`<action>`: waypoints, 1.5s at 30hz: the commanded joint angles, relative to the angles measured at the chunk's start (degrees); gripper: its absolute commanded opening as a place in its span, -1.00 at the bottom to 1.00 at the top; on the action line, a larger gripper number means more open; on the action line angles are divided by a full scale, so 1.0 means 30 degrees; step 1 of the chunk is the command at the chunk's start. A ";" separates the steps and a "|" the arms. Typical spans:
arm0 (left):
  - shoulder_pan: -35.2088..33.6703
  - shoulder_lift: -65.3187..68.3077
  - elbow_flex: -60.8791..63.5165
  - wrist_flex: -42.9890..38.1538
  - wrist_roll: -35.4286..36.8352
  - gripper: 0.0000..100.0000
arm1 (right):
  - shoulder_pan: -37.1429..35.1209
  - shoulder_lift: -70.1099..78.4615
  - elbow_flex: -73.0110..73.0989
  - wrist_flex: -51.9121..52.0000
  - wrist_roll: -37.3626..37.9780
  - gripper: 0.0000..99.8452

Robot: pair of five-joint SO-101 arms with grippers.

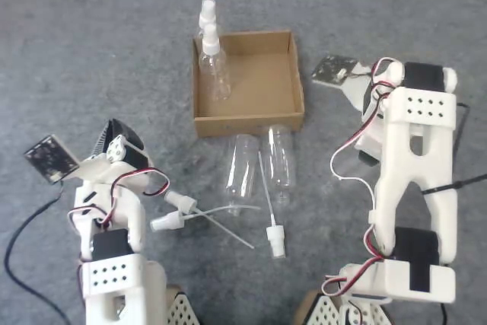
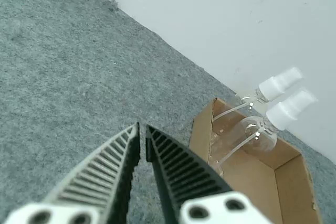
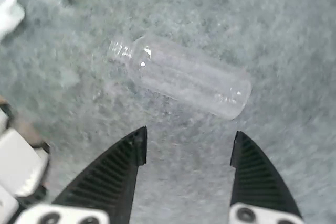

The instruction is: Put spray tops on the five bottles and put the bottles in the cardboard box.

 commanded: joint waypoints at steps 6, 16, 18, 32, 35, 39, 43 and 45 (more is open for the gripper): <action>0.0088 -0.0352 -0.0103 -0.0733 0.0176 -0.97 | -0.0220 -0.1128 -0.0088 0.0689 0.4630 -0.55; 0.0117 -0.0352 -0.0103 -0.0733 0.0176 -0.97 | -0.0425 -0.0425 0.1172 0.0630 0.8117 -0.55; 0.0117 -0.0352 -0.0103 -0.0733 0.0176 -0.97 | -0.0630 0.0044 0.1407 0.0630 0.8645 -0.55; 0.0117 -0.0352 -0.0103 -0.0733 0.0176 -0.97 | -0.1070 0.3883 0.1465 -0.0864 0.9553 -0.55; 0.0117 -0.0352 -0.0103 -0.0733 0.0176 -0.97 | -0.1040 0.4615 0.1465 -0.0864 1.0168 -0.55; 0.0117 -0.0352 -0.0103 -0.0733 0.0176 -0.97 | -0.1011 0.5670 0.1465 -0.1451 1.0227 -0.55; 0.0117 -0.0352 -0.0103 -0.0733 0.0176 -0.97 | -0.0894 0.6755 0.1465 -0.2623 1.0198 -0.56; 0.0117 -0.0352 -0.0103 -0.0733 0.0176 -0.97 | -0.0894 0.7077 0.1436 -0.2799 1.0198 -0.57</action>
